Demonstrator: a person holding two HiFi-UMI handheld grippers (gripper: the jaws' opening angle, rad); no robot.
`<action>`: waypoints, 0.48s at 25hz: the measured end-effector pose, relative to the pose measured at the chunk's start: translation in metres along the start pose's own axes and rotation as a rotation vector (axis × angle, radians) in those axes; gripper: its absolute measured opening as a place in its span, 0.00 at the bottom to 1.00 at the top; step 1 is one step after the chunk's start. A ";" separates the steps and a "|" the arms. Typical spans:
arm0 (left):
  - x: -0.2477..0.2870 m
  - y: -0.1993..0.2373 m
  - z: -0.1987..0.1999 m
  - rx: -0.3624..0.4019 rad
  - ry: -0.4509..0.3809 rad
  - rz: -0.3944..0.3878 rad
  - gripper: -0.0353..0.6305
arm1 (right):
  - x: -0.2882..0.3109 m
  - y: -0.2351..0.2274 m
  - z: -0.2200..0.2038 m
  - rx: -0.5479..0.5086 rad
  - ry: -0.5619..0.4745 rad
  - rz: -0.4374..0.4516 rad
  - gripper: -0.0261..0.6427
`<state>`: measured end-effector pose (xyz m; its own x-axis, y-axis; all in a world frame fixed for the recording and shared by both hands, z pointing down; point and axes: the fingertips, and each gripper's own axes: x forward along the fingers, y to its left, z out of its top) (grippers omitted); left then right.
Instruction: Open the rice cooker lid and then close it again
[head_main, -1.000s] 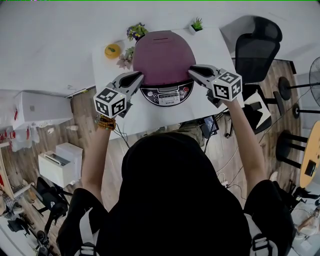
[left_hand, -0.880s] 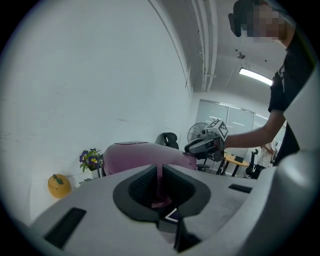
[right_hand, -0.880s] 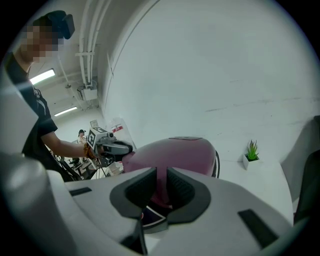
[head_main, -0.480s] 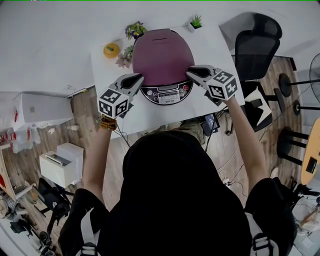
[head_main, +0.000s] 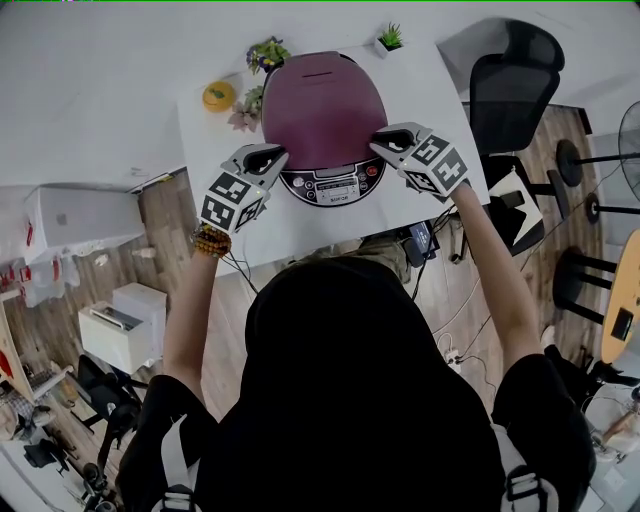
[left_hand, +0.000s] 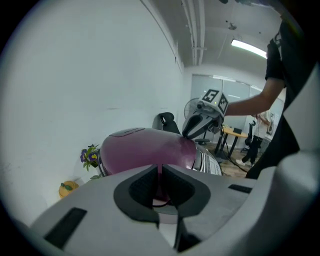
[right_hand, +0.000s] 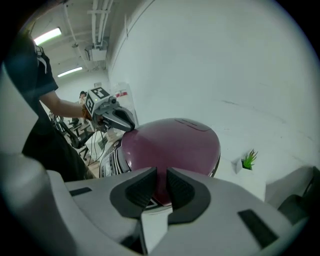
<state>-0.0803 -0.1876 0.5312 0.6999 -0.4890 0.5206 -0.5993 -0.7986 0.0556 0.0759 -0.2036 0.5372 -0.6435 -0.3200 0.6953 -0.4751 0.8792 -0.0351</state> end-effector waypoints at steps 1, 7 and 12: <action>0.001 -0.001 0.000 0.030 0.031 -0.004 0.12 | 0.001 0.001 0.000 -0.029 0.038 -0.003 0.15; 0.008 -0.005 -0.003 0.245 0.253 -0.034 0.12 | 0.010 0.009 0.000 -0.245 0.314 0.009 0.13; 0.014 -0.009 -0.004 0.269 0.423 -0.041 0.10 | 0.016 0.011 0.002 -0.406 0.598 0.010 0.12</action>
<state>-0.0662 -0.1856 0.5418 0.4681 -0.3149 0.8257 -0.4143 -0.9035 -0.1097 0.0599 -0.1997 0.5465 -0.1534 -0.1653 0.9742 -0.1355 0.9801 0.1450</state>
